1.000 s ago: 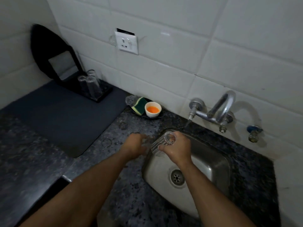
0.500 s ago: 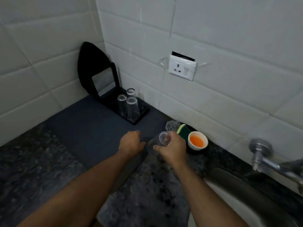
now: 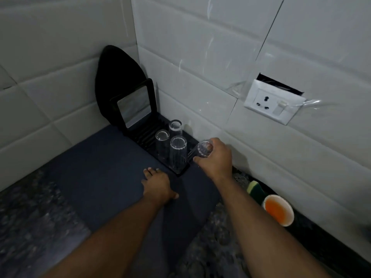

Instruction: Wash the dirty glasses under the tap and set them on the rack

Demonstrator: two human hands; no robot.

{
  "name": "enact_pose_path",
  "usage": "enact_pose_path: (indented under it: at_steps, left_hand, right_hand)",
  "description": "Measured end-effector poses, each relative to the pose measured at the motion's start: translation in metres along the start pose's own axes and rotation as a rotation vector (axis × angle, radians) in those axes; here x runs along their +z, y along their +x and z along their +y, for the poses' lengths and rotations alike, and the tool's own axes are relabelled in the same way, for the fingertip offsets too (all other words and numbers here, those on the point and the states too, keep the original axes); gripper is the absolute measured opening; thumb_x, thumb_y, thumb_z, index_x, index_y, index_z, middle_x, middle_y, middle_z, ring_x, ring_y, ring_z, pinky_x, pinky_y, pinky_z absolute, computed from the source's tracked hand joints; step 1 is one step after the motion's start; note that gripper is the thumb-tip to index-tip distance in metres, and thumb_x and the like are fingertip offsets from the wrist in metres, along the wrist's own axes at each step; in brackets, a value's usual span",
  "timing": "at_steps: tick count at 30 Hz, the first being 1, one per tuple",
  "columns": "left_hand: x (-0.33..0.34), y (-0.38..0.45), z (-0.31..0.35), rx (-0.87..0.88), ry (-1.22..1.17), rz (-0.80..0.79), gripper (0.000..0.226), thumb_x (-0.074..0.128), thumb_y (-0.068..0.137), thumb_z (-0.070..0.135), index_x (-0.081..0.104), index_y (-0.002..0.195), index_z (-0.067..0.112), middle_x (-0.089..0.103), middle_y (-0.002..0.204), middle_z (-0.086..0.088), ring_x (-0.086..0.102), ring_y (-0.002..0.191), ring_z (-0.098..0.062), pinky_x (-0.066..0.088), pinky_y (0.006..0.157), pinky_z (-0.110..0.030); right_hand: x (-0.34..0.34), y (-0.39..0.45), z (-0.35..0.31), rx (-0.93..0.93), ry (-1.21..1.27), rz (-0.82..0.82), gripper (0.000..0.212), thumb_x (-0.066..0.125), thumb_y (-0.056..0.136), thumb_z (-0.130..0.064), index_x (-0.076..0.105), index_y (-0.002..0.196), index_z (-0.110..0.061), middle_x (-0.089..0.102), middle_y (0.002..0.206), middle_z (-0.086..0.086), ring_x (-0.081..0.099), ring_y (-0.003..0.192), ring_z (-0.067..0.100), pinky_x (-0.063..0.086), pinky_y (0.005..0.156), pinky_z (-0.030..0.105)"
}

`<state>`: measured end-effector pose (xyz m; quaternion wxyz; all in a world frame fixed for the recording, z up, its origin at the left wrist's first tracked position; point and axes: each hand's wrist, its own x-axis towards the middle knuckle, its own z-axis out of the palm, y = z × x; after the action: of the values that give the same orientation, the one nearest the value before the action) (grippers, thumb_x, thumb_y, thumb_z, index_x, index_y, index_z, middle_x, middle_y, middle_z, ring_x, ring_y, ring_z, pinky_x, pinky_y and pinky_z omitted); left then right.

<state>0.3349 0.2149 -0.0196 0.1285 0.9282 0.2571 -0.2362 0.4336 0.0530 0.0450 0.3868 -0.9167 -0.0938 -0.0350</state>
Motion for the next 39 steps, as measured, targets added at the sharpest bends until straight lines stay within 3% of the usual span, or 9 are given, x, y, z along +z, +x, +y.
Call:
enact_pose_path:
  at_steps: [7, 12, 17, 23, 26, 30, 33, 35, 39]
  left_hand:
    - [-0.005, 0.009, 0.005, -0.012, 0.03, -0.055, 0.141, 0.09, 0.068, 0.061, 0.008, 0.162, -0.007, 0.005, 0.169, -0.034, 0.004, 0.158, -0.05, 0.025, 0.122, -0.063]
    - [-0.005, 0.01, 0.004, -0.007, 0.038, -0.057, 0.141, 0.089, 0.069, 0.061, 0.009, 0.162, -0.007, 0.006, 0.168, -0.036, 0.004, 0.157, -0.052, 0.024, 0.123, -0.064]
    - [-0.004, 0.01, 0.004, -0.005, 0.058, -0.058, 0.14, 0.088, 0.07, 0.062, 0.009, 0.162, -0.007, 0.007, 0.168, -0.036, 0.005, 0.157, -0.053, 0.024, 0.123, -0.064]
    - [-0.007, 0.008, 0.005, -0.001, 0.064, -0.073, 0.134, 0.088, 0.072, 0.06, 0.013, 0.162, -0.005, 0.006, 0.168, -0.036, 0.004, 0.157, -0.053, 0.023, 0.123, -0.064]
    - [-0.008, 0.008, 0.006, -0.006, 0.071, -0.07, 0.134, 0.088, 0.072, 0.06, 0.012, 0.162, -0.005, 0.006, 0.168, -0.035, 0.003, 0.157, -0.053, 0.023, 0.123, -0.064]
    - [-0.011, 0.006, 0.009, -0.001, 0.072, -0.076, 0.129, 0.089, 0.072, 0.057, 0.019, 0.161, -0.004, 0.007, 0.168, -0.035, 0.004, 0.157, -0.053, 0.024, 0.123, -0.065]
    - [-0.012, 0.005, 0.011, -0.006, 0.072, -0.074, 0.126, 0.09, 0.071, 0.056, 0.023, 0.16, -0.002, 0.008, 0.168, -0.034, 0.005, 0.157, -0.053, 0.025, 0.122, -0.065]
    - [-0.012, 0.004, 0.01, -0.002, 0.045, -0.061, 0.124, 0.091, 0.071, 0.055, 0.025, 0.16, -0.002, 0.009, 0.168, -0.034, 0.006, 0.157, -0.053, 0.025, 0.122, -0.065]
    - [-0.006, -0.001, 0.003, -0.004, -0.019, -0.023, 0.132, 0.088, 0.072, 0.059, 0.015, 0.161, -0.006, 0.007, 0.169, -0.034, 0.005, 0.158, -0.05, 0.024, 0.124, -0.062]
  right_hand:
    - [0.018, 0.048, -0.006, -0.01, -0.038, -0.057, 0.057, 0.092, 0.058, -0.026, 0.066, 0.107, -0.014, 0.067, 0.098, 0.005, 0.065, 0.087, 0.024, 0.059, 0.074, 0.036]
    - [0.038, 0.063, -0.008, -0.018, -0.099, -0.125, 0.054, 0.092, 0.055, -0.029, 0.064, 0.101, -0.018, 0.065, 0.098, 0.006, 0.062, 0.088, 0.024, 0.048, 0.067, 0.029]
    - [0.04, 0.074, -0.011, -0.05, -0.117, -0.177, 0.049, 0.09, 0.063, -0.018, 0.065, 0.105, -0.01, 0.066, 0.098, 0.009, 0.06, 0.085, 0.024, 0.039, 0.067, 0.026]
    - [0.043, 0.08, -0.015, -0.066, -0.154, -0.23, 0.056, 0.091, 0.068, -0.016, 0.066, 0.118, -0.009, 0.067, 0.108, 0.012, 0.057, 0.088, 0.02, 0.038, 0.071, 0.023]
    - [0.045, 0.082, -0.014, -0.079, -0.153, -0.243, 0.058, 0.091, 0.068, -0.015, 0.066, 0.12, -0.01, 0.068, 0.11, 0.011, 0.064, 0.094, 0.025, 0.04, 0.073, 0.023]
    - [0.04, 0.079, -0.014, -0.101, -0.154, -0.282, 0.058, 0.092, 0.067, -0.009, 0.065, 0.119, -0.009, 0.065, 0.109, 0.008, 0.061, 0.095, 0.022, 0.041, 0.075, 0.025]
    - [0.039, 0.07, -0.013, -0.122, -0.1, -0.256, 0.036, 0.082, 0.072, -0.002, 0.066, 0.103, -0.011, 0.067, 0.099, 0.004, 0.065, 0.093, 0.023, 0.05, 0.076, 0.03]
    - [0.038, 0.059, -0.011, -0.124, -0.041, -0.202, 0.034, 0.071, 0.071, 0.004, 0.062, 0.098, -0.014, 0.067, 0.096, 0.002, 0.066, 0.091, 0.021, 0.059, 0.079, 0.038]
    - [0.017, 0.019, -0.015, -0.108, 0.051, -0.155, 0.037, 0.053, 0.076, 0.016, 0.057, 0.1, -0.012, 0.057, 0.088, -0.009, 0.059, 0.087, 0.016, 0.046, 0.074, 0.024]
